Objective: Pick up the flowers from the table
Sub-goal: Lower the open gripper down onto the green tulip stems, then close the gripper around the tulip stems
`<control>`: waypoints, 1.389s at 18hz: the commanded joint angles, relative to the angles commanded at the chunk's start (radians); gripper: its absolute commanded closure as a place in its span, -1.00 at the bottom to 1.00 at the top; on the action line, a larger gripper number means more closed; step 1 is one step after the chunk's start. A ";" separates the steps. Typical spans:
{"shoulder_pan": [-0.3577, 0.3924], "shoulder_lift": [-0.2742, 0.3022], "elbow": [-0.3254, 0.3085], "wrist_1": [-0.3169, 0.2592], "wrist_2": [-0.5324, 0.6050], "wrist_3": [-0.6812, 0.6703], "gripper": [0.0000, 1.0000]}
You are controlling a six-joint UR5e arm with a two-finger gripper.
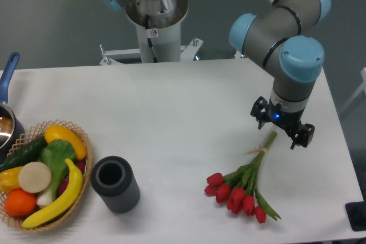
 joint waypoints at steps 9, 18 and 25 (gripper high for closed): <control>-0.014 -0.018 -0.031 0.057 -0.002 -0.095 -1.00; -0.077 -0.141 -0.038 0.192 0.005 -0.216 -1.00; -0.087 -0.179 -0.032 0.196 0.002 -0.218 -1.00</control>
